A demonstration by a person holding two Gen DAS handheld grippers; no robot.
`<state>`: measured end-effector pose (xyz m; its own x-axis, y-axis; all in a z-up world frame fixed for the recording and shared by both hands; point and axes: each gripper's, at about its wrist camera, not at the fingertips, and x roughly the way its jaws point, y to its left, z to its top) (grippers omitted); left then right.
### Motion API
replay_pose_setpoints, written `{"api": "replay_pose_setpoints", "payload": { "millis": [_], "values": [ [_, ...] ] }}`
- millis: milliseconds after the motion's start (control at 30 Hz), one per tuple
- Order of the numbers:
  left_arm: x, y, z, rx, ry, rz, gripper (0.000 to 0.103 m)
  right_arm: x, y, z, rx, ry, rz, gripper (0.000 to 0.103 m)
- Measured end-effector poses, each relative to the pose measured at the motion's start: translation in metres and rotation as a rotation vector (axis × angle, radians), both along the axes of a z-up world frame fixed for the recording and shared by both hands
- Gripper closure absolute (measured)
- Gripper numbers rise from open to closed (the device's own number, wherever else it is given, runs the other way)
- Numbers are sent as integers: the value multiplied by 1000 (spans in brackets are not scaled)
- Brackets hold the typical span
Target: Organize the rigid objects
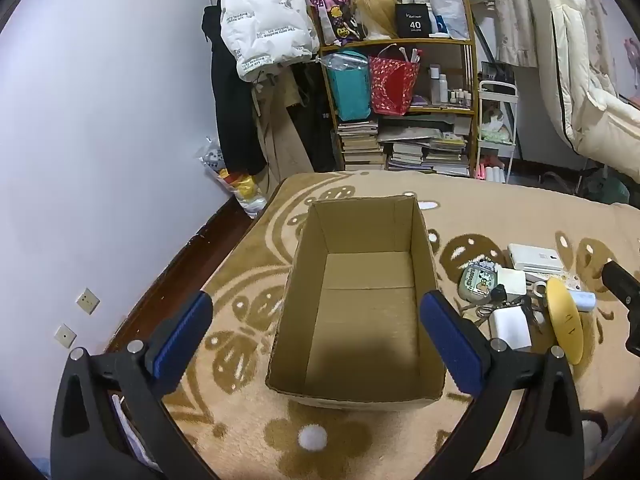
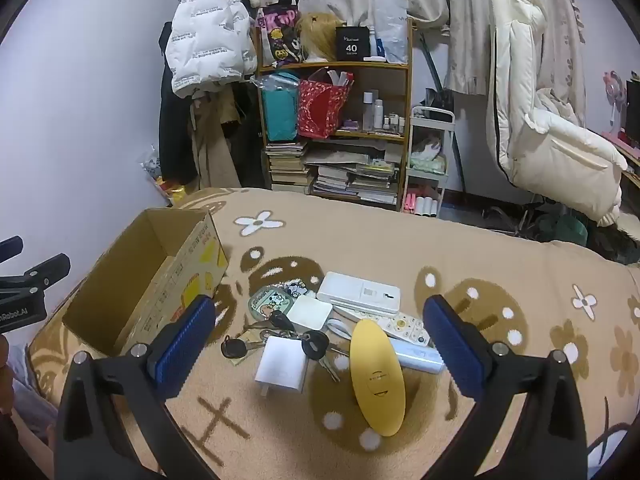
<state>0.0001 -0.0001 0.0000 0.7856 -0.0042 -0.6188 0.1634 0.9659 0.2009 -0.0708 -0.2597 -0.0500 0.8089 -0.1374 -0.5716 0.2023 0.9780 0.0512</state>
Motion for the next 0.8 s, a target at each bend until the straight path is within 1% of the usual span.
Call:
{"api": "replay_pose_setpoints", "payload": {
  "millis": [67, 200, 233, 300, 400, 533, 600, 800],
  "values": [
    [0, -1, 0, 0, 5, -7, 1, 0, 0, 0, 2, 3, 1, 0],
    [-3, -2, -1, 27, 3, 14, 1, -3, 2, 1, -1, -2, 6, 0],
    [-4, -2, 0, 30, 3, 15, 1, 1, 0, -1, 6, 14, 1, 0],
    [-3, -7, 0, 39, 20, 21, 1, 0, 0, -1, 4, 14, 3, 0],
    [4, -1, -5, 27, 35, 14, 1, 0, 0, 2, 6, 16, 1, 0],
    [4, -1, -6, 32, 28, 12, 1, -5, 0, 7, 5, 14, 5, 0],
    [3, -1, -6, 34, 21, 10, 1, 1, 3, -5, 4, 18, 1, 0],
    [2, -2, -6, 37, 23, 10, 1, 2, 4, -5, 5, 25, 1, 0]
  ]
}}
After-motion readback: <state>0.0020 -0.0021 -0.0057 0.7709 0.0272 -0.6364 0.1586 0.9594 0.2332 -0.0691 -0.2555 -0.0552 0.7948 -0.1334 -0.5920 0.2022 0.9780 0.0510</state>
